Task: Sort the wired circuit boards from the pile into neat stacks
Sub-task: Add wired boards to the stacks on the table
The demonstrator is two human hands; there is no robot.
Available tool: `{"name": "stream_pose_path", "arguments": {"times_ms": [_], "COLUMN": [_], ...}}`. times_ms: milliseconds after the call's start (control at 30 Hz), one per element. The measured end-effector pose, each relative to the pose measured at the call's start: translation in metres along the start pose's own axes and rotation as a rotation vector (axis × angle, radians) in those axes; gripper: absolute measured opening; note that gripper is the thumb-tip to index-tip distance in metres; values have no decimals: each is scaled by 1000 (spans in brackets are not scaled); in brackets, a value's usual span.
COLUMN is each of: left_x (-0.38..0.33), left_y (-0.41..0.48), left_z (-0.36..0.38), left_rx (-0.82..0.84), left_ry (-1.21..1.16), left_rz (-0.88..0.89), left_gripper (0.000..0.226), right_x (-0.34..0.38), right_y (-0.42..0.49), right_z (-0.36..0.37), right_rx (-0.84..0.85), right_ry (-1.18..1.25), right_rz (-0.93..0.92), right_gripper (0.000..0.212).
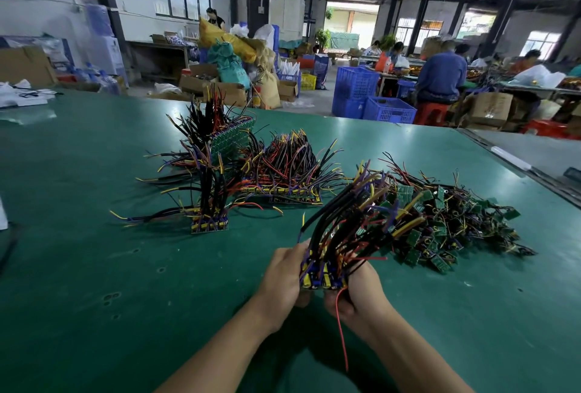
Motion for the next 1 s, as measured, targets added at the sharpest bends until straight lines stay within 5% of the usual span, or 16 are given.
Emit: {"name": "stream_pose_path", "arguments": {"times_ms": [167, 700, 900, 1000], "left_x": [4, -1, -5, -4], "left_y": [1, -3, 0, 8], "left_z": [-3, 10, 12, -2], "left_rx": [-44, 229, 205, 45], "left_ry": [-6, -126, -189, -238], "left_rz": [-55, -32, -67, -107], "left_gripper": [37, 60, 59, 48], "right_x": [2, 1, 6, 6], "right_y": [-5, -11, -5, -4], "right_z": [5, 13, 23, 18], "right_rx": [-7, -96, -54, -43], "right_ry": [13, 190, 398, 395], "right_rz": [-9, 24, 49, 69], "right_gripper": [62, 43, 53, 48]}}
Point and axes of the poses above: each hand's wrist, its own y-axis towards the middle knuckle, its own z-axis out of the palm, x = y × z, the point moved 5 cm from there along y, towards the middle knuckle, and after that the axes turned 7 degrees about -z, right-handed, at the moved point
